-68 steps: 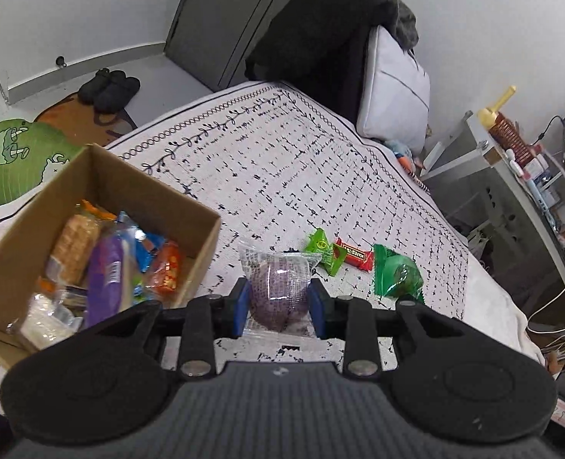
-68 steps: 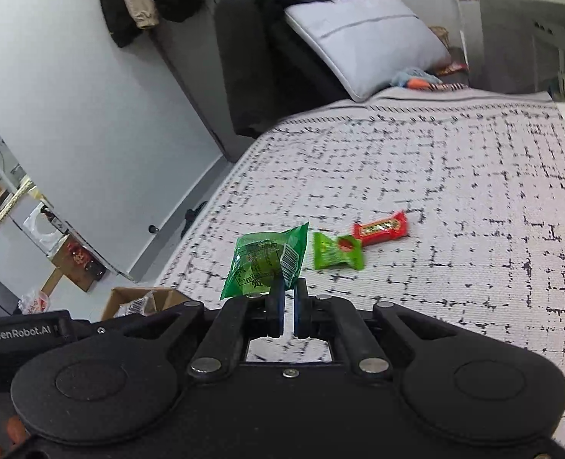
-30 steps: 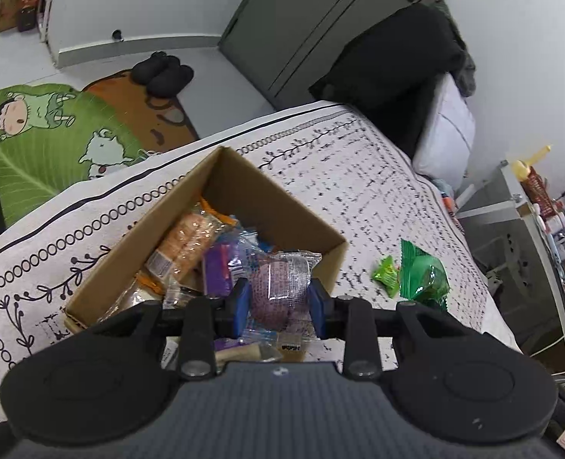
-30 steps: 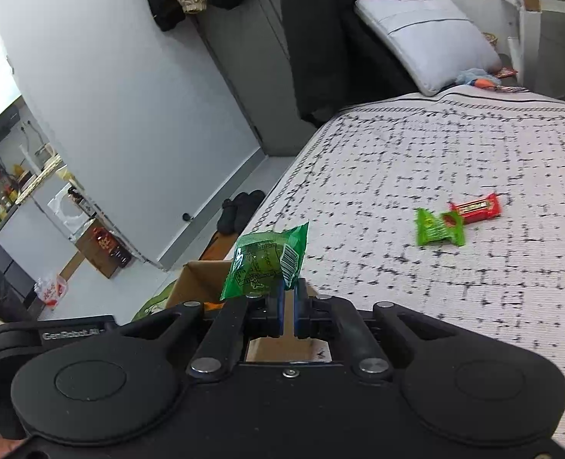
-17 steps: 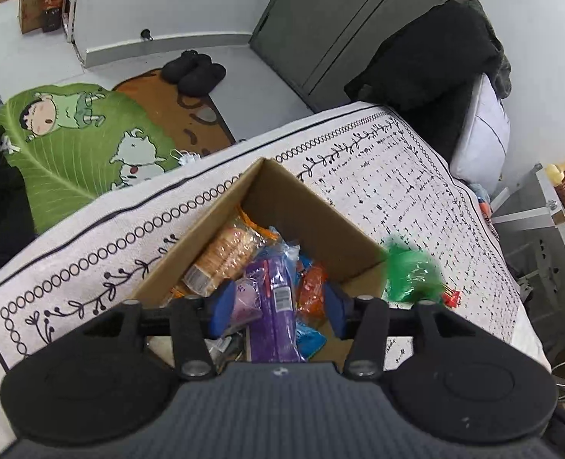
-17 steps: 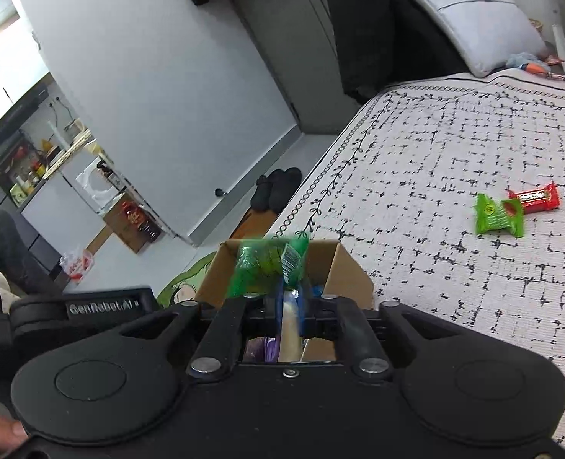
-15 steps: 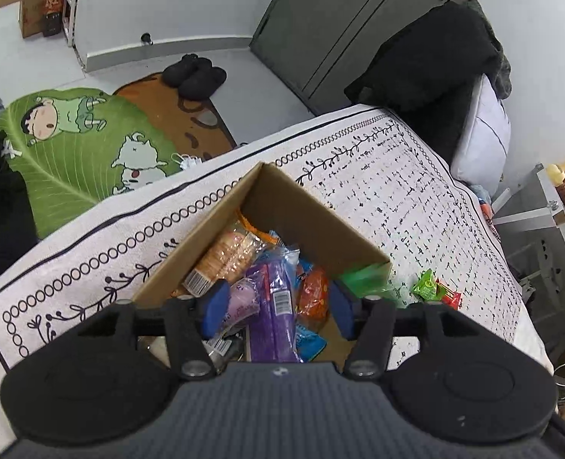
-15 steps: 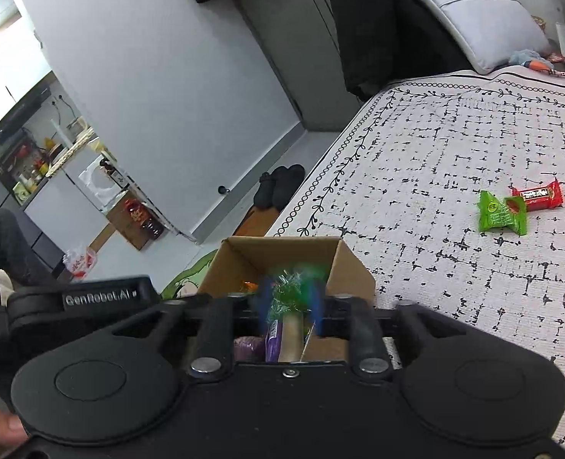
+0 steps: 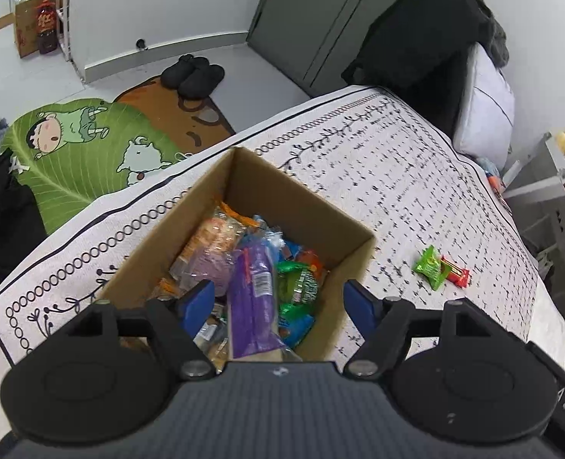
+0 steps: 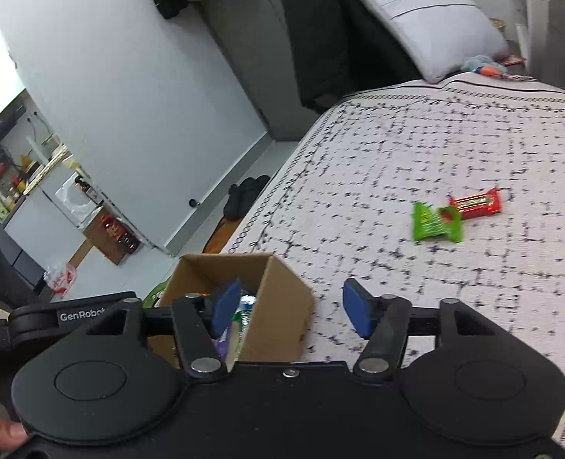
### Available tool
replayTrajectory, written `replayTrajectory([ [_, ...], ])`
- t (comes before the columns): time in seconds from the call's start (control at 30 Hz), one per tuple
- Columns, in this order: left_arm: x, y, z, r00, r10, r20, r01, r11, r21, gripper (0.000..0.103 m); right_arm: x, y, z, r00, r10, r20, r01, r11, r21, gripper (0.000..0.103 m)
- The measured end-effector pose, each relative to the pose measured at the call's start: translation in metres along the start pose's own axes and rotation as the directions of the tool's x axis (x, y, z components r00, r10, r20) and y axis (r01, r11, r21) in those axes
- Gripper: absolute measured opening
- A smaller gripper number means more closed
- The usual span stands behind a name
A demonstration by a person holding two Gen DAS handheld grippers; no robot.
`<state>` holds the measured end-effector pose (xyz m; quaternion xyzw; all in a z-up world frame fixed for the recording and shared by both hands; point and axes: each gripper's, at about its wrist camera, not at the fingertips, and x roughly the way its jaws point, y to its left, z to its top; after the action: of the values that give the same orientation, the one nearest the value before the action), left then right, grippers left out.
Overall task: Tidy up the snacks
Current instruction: 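Open both tools over the cardboard box to drop the candies, then move both tools back over the green and red candies on the bed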
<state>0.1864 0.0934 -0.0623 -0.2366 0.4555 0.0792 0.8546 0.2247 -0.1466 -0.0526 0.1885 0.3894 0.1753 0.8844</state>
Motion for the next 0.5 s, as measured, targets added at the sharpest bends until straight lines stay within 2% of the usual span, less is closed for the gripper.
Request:
replayTrajectory([
  [0.07,-0.001,-0.008,-0.003,1.0,0.001,0.007,-0.002,1.0,0.018,0.076,-0.004,-0.007,0.002,1.0,-0.014,-0.003,0.014,1.0,0.008,0.067],
  [0.13,-0.003,-0.015,-0.005,1.0,-0.009,0.016,0.008,0.999,0.033,0.087,-0.008,-0.015,0.004,1.0,-0.028,0.0,0.028,0.999,0.015,0.072],
  [0.3,-0.006,-0.033,-0.01,0.999,-0.028,0.032,0.027,0.998,0.052,0.103,-0.025,-0.032,0.013,0.998,-0.056,0.035,0.055,0.998,0.028,0.09],
  [0.5,-0.009,-0.055,-0.018,0.998,-0.038,0.048,0.034,0.996,0.079,0.103,-0.041,-0.057,0.021,0.993,-0.101,0.064,0.099,0.994,0.039,0.093],
])
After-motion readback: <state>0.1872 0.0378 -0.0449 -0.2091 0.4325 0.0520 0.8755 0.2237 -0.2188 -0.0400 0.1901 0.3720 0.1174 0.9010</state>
